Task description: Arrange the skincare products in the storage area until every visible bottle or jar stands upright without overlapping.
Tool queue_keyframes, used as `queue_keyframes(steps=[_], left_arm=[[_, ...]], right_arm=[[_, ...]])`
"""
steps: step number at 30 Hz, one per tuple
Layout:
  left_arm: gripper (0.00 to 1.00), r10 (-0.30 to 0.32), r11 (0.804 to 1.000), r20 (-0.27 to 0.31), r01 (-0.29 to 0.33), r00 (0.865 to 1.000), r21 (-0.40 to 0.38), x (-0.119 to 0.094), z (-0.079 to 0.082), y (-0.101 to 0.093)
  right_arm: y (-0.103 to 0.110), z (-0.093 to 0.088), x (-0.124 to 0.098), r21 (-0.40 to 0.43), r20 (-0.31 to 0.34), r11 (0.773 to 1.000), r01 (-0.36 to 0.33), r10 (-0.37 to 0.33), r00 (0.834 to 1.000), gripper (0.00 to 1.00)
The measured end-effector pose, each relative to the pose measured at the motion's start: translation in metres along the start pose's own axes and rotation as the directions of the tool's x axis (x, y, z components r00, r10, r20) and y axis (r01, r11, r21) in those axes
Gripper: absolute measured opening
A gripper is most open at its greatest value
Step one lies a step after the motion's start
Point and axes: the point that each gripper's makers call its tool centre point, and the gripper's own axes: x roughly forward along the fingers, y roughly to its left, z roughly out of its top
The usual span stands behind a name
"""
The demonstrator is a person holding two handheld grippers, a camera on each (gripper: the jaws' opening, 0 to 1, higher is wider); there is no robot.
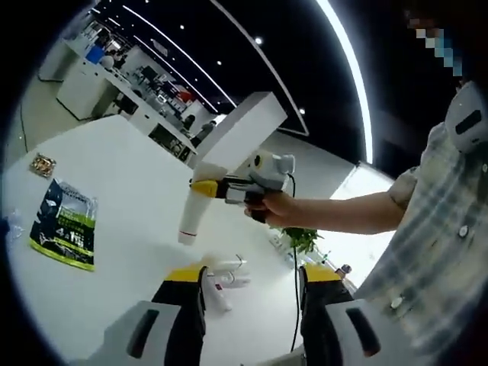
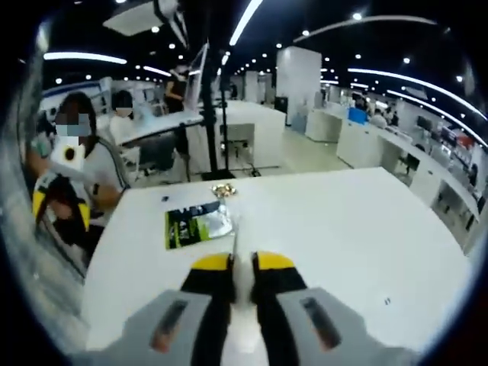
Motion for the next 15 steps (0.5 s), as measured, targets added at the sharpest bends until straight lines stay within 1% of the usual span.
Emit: queue_keyframes(steps=[2, 3, 4, 6, 8, 10, 12, 15], left_arm=[[0.49, 0.001, 1.0, 0.017, -0.001, 1.0, -0.01, -0.004, 0.002, 0.002], [0.49, 0.003, 1.0, 0.02, -0.003, 1.0, -0.012, -0.005, 0.002, 0.003], [0.49, 0.009, 1.0, 0.018, -0.009, 1.0, -0.01, -0.006, 0.001, 0.004], [0.49, 0.024, 1.0, 0.012, -0.024, 1.0, -0.001, -0.007, -0.002, 0.006], [0.48, 0.036, 0.999, 0.01, -0.035, 0.999, -0.008, -0.009, -0.004, 0.008], [0.48, 0.036, 0.999, 0.015, -0.036, 0.999, -0.017, -0.009, -0.003, 0.006], [0.48, 0.029, 0.999, 0.02, -0.029, 0.999, -0.021, -0.008, -0.003, 0.002], [0.48, 0.026, 1.0, -0.003, -0.026, 1.0, -0.01, -0.006, -0.007, 0.0]], right_arm=[[-0.005, -0.001, 0.004, -0.008, 0.006, 1.0, -0.012, 0.012, 1.0, 0.09], [-0.004, -0.001, 0.006, -0.008, 0.017, 1.0, -0.03, 0.03, 0.999, 0.09], [-0.006, 0.0, 0.008, -0.018, 0.032, 0.999, -0.038, 0.039, 0.999, 0.09], [-0.008, 0.001, 0.01, -0.01, 0.046, 0.999, -0.046, 0.046, 0.998, 0.09], [-0.009, 0.003, 0.012, -0.016, 0.056, 0.999, -0.046, 0.046, 0.997, 0.09], [-0.01, 0.003, 0.017, -0.029, 0.058, 0.998, -0.054, 0.056, 0.997, 0.09], [-0.011, 0.001, 0.022, -0.045, 0.04, 0.998, -0.053, 0.054, 0.998, 0.09], [-0.012, 0.002, 0.024, -0.053, 0.055, 0.997, -0.055, 0.058, 0.997, 0.09]])
